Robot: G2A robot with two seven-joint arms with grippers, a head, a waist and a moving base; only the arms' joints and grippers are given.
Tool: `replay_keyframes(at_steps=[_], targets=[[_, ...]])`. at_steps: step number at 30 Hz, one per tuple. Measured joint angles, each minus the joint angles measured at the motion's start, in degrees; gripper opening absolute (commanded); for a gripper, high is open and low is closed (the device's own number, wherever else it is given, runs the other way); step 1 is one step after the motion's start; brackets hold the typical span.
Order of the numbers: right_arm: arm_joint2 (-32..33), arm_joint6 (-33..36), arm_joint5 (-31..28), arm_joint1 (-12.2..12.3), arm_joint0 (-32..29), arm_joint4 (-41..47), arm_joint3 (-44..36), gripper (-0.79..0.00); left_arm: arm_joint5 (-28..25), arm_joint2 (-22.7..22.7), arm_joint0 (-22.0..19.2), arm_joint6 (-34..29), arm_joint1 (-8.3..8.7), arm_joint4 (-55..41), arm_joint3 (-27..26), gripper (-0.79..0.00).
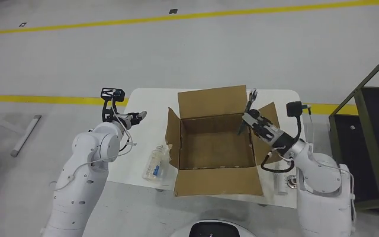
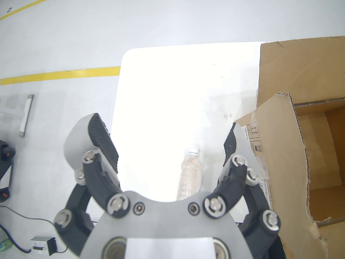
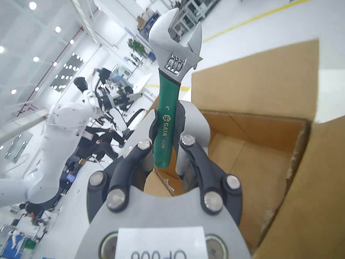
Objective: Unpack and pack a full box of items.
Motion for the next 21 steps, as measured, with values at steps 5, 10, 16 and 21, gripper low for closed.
replay_keyframes(at_steps=[5,10,16,21], targets=[[8.5,-4.2,1.2,1.0,-4.5,2.2,-7.2,-0.785,0.0,0.0,0.0,0.0,0.0,0.0,0.0,0.0],[15.8,-8.2,5.1,1.7,-9.0,0.6,-8.3,-0.785,0.0,0.0,0.0,0.0,0.0,0.0,0.0,0.0],[20.6,-10.2,10.8,2.5,-12.6,-5.2,-5.1,-0.785,0.0,0.0,0.0,0.0,0.0,0.0,0.0,0.0],[19.1,-10.7,14.3,3.2,-14.0,-15.8,-2.0,-0.785,0.0,0.0,0.0,0.0,0.0,0.0,0.0,0.0]])
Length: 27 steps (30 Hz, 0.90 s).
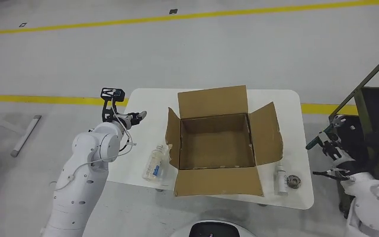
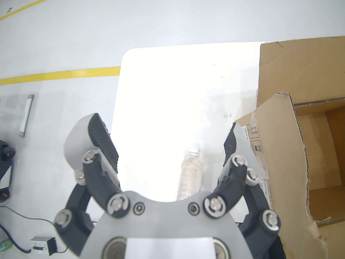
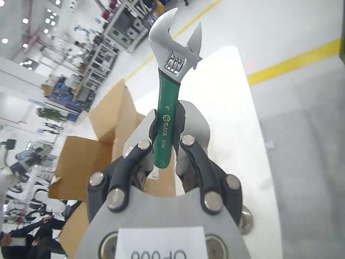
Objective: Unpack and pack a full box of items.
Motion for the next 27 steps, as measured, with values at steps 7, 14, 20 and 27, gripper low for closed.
replay_keyframes(at_steps=[7,14,20,27], targets=[[-7.7,0.9,3.8,1.1,3.1,-19.7,6.9,-0.785,0.0,0.0,0.0,0.0,0.0,0.0,0.0,0.0],[-13.8,5.5,2.1,2.3,8.7,-33.2,13.6,-0.785,0.0,0.0,0.0,0.0,0.0,0.0,0.0,0.0],[-16.3,11.0,-1.8,3.5,13.6,-41.4,19.5,-0.785,0.0,0.0,0.0,0.0,0.0,0.0,0.0,0.0],[-17.8,14.4,-4.8,4.3,15.1,-44.7,22.6,-0.785,0.0,0.0,0.0,0.0,0.0,0.0,0.0,0.0]])
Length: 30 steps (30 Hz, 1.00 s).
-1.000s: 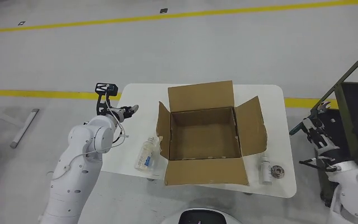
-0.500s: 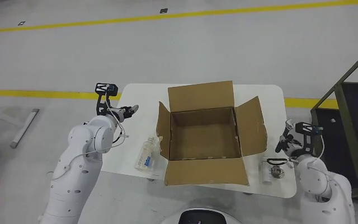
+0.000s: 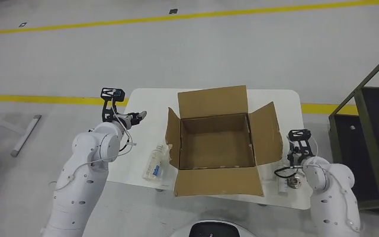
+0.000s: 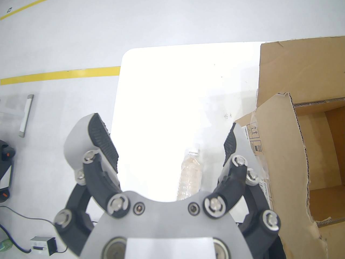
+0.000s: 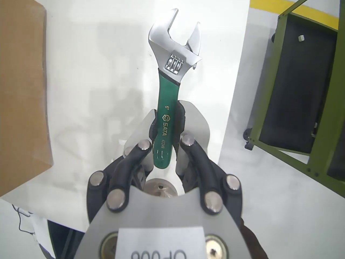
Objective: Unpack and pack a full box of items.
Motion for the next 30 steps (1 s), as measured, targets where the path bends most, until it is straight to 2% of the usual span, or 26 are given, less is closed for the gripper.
replay_keyframes(at_steps=[7,8,9,12,14,15,16,18,22,24,26,27,28,30], targets=[[-0.7,1.2,0.4,0.5,0.8,-0.2,2.3,-0.782,0.0,0.0,0.0,0.0,0.0,0.0,0.0,0.0],[-0.8,1.2,0.5,0.5,0.8,-0.2,2.5,-0.727,0.0,0.0,0.0,0.0,0.0,0.0,0.0,0.0],[-0.9,1.2,0.5,0.6,0.9,-0.2,2.6,-0.585,0.0,0.0,0.0,0.0,0.0,0.0,0.0,0.0],[-1.2,1.3,0.6,0.8,1.2,-0.3,2.9,-0.437,0.0,0.0,0.0,0.0,0.0,0.0,0.0,0.0],[-1.3,1.5,0.7,0.9,1.4,0.0,2.6,-0.4,0.0,0.0,0.0,0.0,0.0,0.0,0.0,0.0],[-1.3,1.6,0.7,1.0,1.4,0.2,2.4,-0.336,0.0,0.0,0.0,0.0,0.0,0.0,0.0,0.0],[-1.4,1.9,0.6,1.0,1.3,0.5,2.2,-0.323,0.0,0.0,0.0,0.0,0.0,0.0,0.0,0.0],[-1.4,2.2,0.3,1.1,1.2,1.1,1.8,-0.246,0.0,0.0,0.0,0.0,0.0,0.0,0.0,0.0],[-1.0,2.0,-0.2,1.5,1.0,2.1,0.7,-0.326,0.0,0.0,0.0,0.0,0.0,0.0,0.0,0.0],[-0.2,1.2,0.1,1.5,0.7,4.1,-0.7,-0.403,0.0,0.0,0.0,0.0,0.0,0.0,0.0,0.0],[1.0,-0.8,0.3,1.5,-0.2,8.3,-3.7,-0.517,0.0,0.0,0.0,0.0,0.0,0.0,0.0,0.0],[1.8,-2.4,0.5,1.4,-0.8,10.8,-5.5,-0.742,0.0,0.0,0.0,0.0,0.0,0.0,0.0,0.0],[2.9,-5.4,0.6,1.2,-2.0,15.0,-8.0,-0.785,0.0,0.0,0.0,0.0,0.0,0.0,0.0,0.0],[4.1,-11.7,-0.1,0.9,-4.3,21.4,-11.7,-0.785,0.0,0.0,0.0,0.0,0.0,0.0,0.0,0.0]])
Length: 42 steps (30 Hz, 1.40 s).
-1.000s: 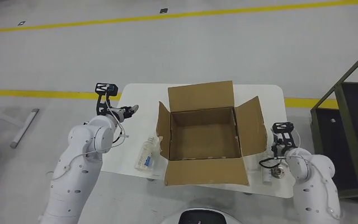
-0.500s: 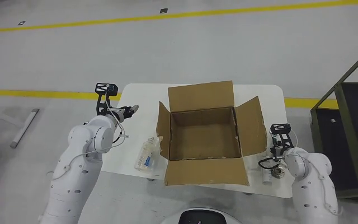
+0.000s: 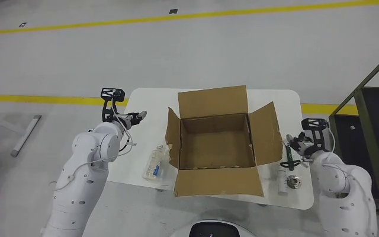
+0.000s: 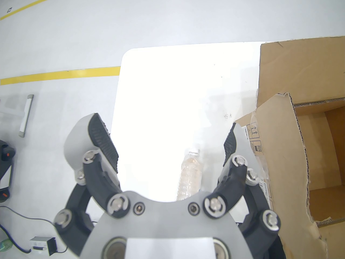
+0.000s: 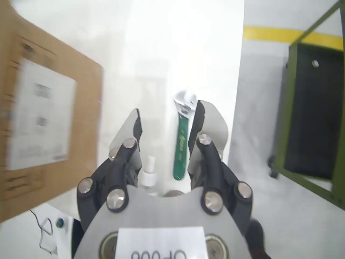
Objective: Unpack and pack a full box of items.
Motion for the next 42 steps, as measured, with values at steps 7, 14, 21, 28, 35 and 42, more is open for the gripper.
replay_keyframes(at_steps=[7,14,21,28,35,42], targets=[[-3.1,-24.0,-1.2,-0.9,-7.9,3.0,-7.5,-0.785,0.0,0.0,0.0,0.0,0.0,0.0,0.0,0.0],[-4.5,-28.2,0.4,-1.1,-8.5,2.7,-7.6,-0.785,0.0,0.0,0.0,0.0,0.0,0.0,0.0,0.0],[-4.5,-28.2,0.4,-1.1,-8.5,2.7,-7.6,-0.785,0.0,0.0,0.0,0.0,0.0,0.0,0.0,0.0],[-4.3,-31.7,1.0,-1.1,-9.2,2.7,-8.7,-0.785,0.0,0.0,0.0,0.0,0.0,0.0,0.0,0.0],[-5.7,-35.6,2.4,-1.0,-10.9,-1.7,-10.6,-0.785,-4.5,1.5,3.2,-1.4,0.26,2.3,0.7,0.0],[-5.6,-35.6,1.8,-0.6,-10.0,-1.7,-9.2,-0.785,-13.4,3.3,4.2,-11.2,0.85,4.9,5.5,0.0]])
